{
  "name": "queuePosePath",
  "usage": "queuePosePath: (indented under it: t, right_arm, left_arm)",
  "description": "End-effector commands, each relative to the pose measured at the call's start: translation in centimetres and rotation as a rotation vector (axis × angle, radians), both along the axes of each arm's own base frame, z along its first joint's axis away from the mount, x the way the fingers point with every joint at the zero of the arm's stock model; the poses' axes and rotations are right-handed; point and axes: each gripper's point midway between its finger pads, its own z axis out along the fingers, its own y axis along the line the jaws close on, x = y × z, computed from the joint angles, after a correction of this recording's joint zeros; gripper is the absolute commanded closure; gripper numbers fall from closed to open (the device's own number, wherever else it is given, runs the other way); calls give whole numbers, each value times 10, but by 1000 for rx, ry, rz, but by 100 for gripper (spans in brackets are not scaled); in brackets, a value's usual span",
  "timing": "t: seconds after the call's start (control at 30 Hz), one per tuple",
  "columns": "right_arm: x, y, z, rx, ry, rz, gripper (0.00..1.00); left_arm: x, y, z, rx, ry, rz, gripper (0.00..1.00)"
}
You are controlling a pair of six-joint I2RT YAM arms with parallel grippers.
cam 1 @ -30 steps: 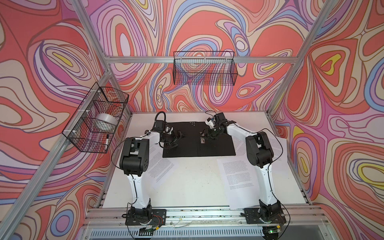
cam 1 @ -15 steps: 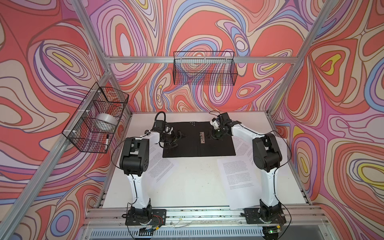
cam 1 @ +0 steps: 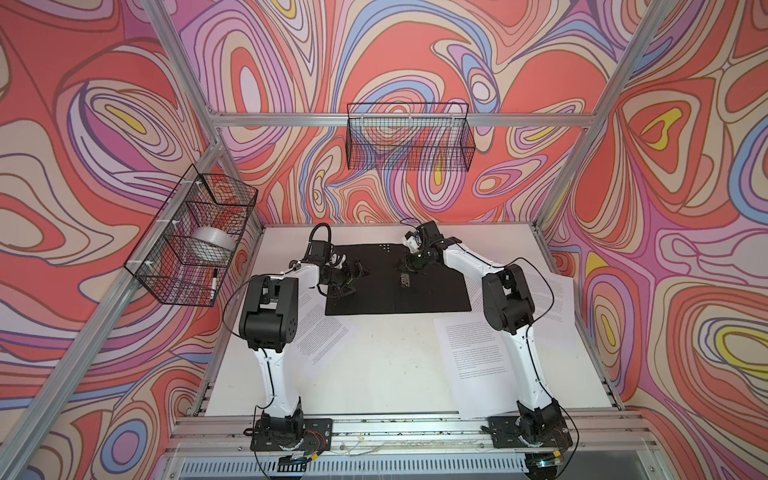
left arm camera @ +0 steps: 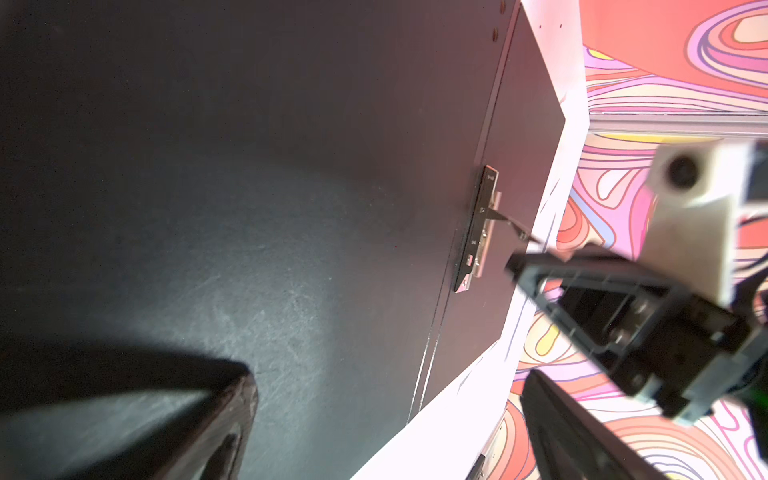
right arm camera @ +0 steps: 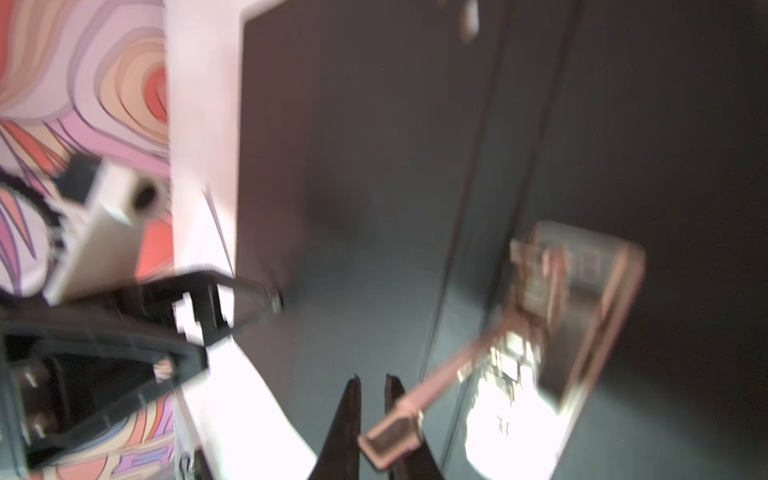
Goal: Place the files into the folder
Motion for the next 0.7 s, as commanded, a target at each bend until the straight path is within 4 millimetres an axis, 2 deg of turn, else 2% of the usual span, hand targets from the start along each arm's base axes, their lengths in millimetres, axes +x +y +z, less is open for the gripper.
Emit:
queuePosePath:
  t: [0.0,0.07,0.13,0.23,0.33,0.43,0.53,0.6,0.67]
  right_arm:
    - [27,-10,-7,-18,1,-32,83]
    - [41,-9,-8,5,-2,-21,80]
    - [49,-6,4,37,-32,-9,73]
    - [51,-4,39,73,-113,5,54]
    - [51,-16,69,75,-179,-15,38]
    - [48,-35,97,69,-201,-41,29]
    - [36,-65,118,21,-243,-110,16]
    - [22,-97,120,0,-228,-187,11]
    - [3,-129,112,-15,-181,-257,9]
  left_arm:
    - [-32,21,-62,113,203,52,0]
    - [-30,20,-60,99,201,53,0]
    - [-27,18,-55,85,193,51,0]
    - [-19,14,-40,64,157,40,0]
    - [-9,8,-16,29,110,19,0]
    - [-2,1,12,2,51,-7,0]
    - [-3,-10,41,-5,-8,-49,0]
    - [-10,-22,60,-7,-43,-91,0]
    - [-22,-37,71,-1,-64,-130,0]
